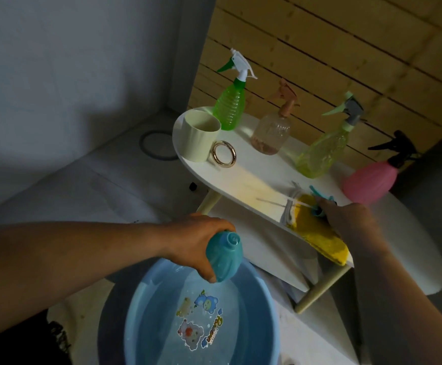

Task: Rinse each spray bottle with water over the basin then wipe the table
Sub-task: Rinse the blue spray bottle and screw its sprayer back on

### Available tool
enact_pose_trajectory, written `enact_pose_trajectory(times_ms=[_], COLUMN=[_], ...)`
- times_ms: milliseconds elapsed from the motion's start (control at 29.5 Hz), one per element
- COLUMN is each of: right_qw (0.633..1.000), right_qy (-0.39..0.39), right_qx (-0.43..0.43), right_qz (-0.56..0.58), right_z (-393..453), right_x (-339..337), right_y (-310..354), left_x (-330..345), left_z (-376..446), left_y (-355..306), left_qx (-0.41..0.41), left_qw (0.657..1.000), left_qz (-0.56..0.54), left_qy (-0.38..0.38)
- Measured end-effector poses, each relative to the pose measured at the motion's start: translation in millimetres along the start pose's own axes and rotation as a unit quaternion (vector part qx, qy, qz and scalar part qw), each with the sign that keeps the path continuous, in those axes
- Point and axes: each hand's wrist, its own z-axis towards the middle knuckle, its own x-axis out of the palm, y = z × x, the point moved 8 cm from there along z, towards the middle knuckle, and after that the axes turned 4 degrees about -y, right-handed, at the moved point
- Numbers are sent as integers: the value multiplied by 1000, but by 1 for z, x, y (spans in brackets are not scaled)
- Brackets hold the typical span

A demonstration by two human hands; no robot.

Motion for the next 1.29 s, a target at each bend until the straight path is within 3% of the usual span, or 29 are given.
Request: enact_pose_trajectory(times_ms=[203, 373, 610, 780, 949, 1288], right_qw=[996, 991, 924, 871, 829, 849], right_qy=[38, 11, 105, 152, 159, 125], right_qx=[35, 27, 10, -98, -248, -337], right_qz=[69, 127, 367, 457, 475, 389], right_z=[0, -10, -38, -72, -119, -163], right_x=[0, 5, 19, -8, -42, -18], right_y=[1, 7, 30, 71, 107, 107], left_x=[0, -3, -1, -1, 1, 4], left_z=[0, -3, -6, -8, -9, -5], left_y=[-5, -5, 4, 7, 9, 5], left_qx=[0, -5, -23, -36, -51, -37], left_qw=[1000, 1000, 999, 998, 996, 995], left_qz=[18, 10, -39, -60, -68, -96], left_qy=[1, -7, -1, 0, 12, 7])
